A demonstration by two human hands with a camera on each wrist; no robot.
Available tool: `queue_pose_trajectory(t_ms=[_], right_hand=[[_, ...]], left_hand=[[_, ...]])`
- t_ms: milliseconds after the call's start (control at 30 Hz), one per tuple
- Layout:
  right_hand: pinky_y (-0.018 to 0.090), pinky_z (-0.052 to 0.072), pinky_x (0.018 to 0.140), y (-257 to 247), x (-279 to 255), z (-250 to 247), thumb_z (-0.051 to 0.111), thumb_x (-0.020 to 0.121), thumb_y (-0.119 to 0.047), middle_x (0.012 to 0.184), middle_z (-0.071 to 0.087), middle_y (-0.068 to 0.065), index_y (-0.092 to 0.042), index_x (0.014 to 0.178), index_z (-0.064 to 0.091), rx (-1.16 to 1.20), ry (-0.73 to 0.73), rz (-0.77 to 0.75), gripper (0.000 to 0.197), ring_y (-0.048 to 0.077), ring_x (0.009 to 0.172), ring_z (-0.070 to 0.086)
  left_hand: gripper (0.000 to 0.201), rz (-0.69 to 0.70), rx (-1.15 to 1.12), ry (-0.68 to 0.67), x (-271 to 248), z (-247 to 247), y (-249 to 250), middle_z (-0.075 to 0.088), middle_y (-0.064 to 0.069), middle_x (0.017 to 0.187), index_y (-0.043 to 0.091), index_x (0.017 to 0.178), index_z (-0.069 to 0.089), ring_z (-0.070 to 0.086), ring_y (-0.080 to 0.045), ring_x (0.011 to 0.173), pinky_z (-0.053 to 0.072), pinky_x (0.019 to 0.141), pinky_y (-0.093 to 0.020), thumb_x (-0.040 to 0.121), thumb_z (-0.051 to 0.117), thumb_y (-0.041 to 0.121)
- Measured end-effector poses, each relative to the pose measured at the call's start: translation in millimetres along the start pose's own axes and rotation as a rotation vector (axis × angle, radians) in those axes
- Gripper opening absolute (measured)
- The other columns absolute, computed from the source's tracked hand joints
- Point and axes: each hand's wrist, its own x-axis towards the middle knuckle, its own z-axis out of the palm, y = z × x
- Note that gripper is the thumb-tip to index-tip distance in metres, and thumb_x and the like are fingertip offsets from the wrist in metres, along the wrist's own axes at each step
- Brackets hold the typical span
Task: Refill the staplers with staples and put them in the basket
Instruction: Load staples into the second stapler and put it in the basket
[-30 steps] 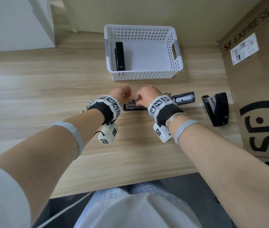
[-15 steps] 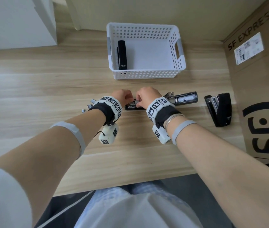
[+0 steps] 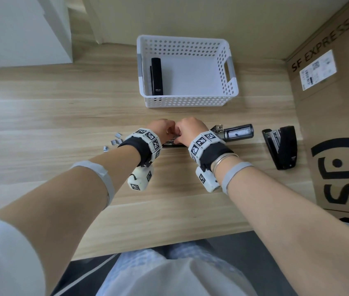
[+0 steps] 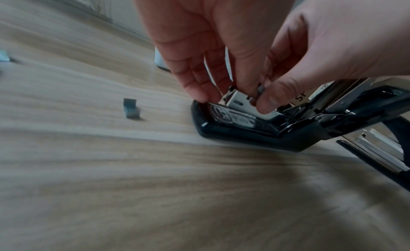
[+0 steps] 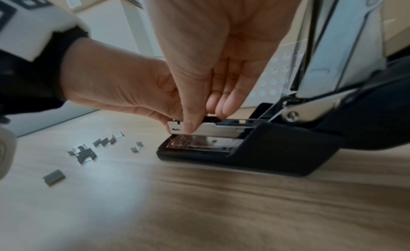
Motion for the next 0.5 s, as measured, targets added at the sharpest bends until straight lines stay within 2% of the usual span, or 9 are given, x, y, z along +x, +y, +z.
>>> queue_pose_trajectory(t_ms=[200, 333, 433, 500], right_hand=[[0.029, 0.049, 0.077, -4, 2, -1, 0.069, 0.084, -0.022, 0.105, 0.069, 0.007, -0.014, 0.099, 0.069, -0.026, -0.017, 0.006, 0.017, 0.027, 0.097, 0.065], [0.029, 0.049, 0.076, -5, 4, -2, 0.072, 0.082, -0.025, 0.104, 0.069, 0.007, -0.013, 0.099, 0.068, 0.014, -0.039, 0.029, 0.022, 0.027, 0.096, 0.065], [0.029, 0.051, 0.078, -3, 7, -3, 0.074, 0.079, -0.030, 0.096, 0.072, 0.007, -0.012, 0.093, 0.072, 0.109, -0.054, 0.065, 0.023, 0.024, 0.090, 0.066], [0.027, 0.048, 0.074, -3, 9, -3, 0.070, 0.083, -0.028, 0.089, 0.070, 0.007, -0.014, 0.084, 0.071, 0.148, -0.056, 0.093, 0.014, 0.022, 0.085, 0.062]], left_hand=[[0.026, -0.057, -0.080, -0.018, -5, -1, -1, 0.065, -0.015, 0.117, 0.004, 0.114, 0.060, 0.060, -0.031, 0.108, 0.045, 0.085, -0.030, 0.090, 0.052, 0.009], [0.027, -0.070, -0.118, -0.027, -7, -3, -6, 0.066, -0.016, 0.116, 0.006, 0.115, 0.061, 0.060, -0.032, 0.108, 0.047, 0.091, -0.034, 0.090, 0.051, 0.009], [0.025, -0.059, -0.137, 0.001, -8, 0, -11, 0.068, -0.014, 0.114, 0.009, 0.113, 0.062, 0.063, -0.031, 0.104, 0.048, 0.091, -0.036, 0.090, 0.052, 0.011], [0.025, -0.056, -0.156, 0.018, -8, 2, -14, 0.069, -0.014, 0.112, 0.008, 0.112, 0.063, 0.064, -0.032, 0.102, 0.049, 0.090, -0.036, 0.090, 0.052, 0.010]])
